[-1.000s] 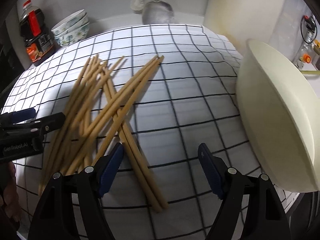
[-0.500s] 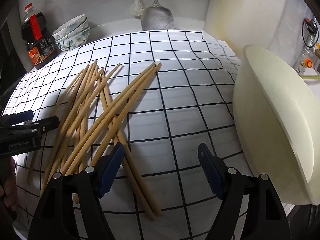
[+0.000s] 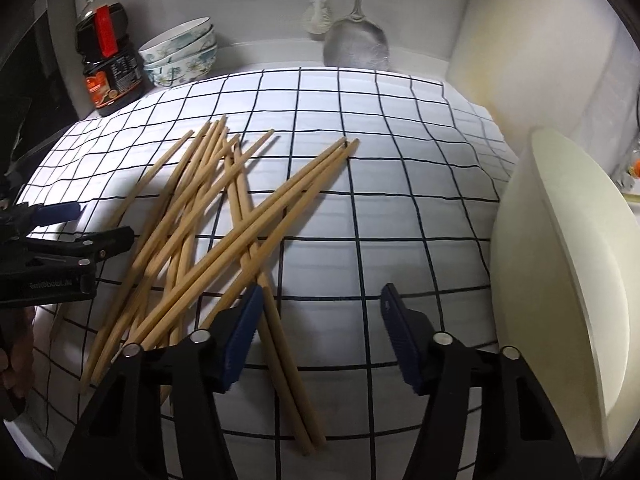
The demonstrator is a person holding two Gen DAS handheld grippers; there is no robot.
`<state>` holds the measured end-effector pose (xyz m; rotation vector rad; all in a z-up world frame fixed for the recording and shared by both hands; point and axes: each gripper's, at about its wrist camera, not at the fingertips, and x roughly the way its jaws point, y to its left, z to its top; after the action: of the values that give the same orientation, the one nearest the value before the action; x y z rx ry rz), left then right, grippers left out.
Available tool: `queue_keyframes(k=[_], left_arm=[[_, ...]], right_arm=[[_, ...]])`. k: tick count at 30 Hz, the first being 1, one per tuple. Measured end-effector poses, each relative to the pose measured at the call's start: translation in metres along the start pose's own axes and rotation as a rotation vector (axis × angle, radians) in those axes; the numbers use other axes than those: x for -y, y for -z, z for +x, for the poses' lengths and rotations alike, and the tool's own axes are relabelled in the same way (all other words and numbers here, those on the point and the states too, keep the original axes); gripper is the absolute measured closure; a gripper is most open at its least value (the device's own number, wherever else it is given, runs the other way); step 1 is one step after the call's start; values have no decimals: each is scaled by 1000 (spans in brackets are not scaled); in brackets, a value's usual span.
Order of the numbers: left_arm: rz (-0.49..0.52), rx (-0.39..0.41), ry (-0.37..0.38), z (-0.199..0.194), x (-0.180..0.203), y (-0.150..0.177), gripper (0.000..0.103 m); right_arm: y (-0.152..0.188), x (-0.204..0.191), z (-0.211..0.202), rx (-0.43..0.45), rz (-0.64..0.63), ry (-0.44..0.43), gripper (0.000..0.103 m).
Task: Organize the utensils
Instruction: 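Close the right tool on one chopstick while the left tool grasps another chopstick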
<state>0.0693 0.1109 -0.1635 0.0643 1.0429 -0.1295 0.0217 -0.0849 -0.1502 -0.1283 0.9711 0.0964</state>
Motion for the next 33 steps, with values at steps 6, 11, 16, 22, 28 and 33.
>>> queue_keyframes(k=[6, 11, 16, 22, 28, 33], left_arm=[[-1, 1, -1, 0, 1, 0, 6], [-7, -2, -7, 1, 3, -1, 5], [-22, -1, -18, 1, 5, 0, 5], [-14, 12, -14, 2, 7, 1, 6], [15, 35, 13, -2, 15, -2, 33], [13, 37, 39, -5, 13, -8, 91]], right_arm=[[3, 4, -3, -21, -33, -2, 45], [4, 2, -4, -32, -75, -12, 45], [2, -4, -1, -42, -128, -16, 45], [0, -12, 2, -28, -145, -15, 52], [-3, -20, 2, -49, -122, -96, 94], [-6, -23, 4, -47, -90, -89, 97]])
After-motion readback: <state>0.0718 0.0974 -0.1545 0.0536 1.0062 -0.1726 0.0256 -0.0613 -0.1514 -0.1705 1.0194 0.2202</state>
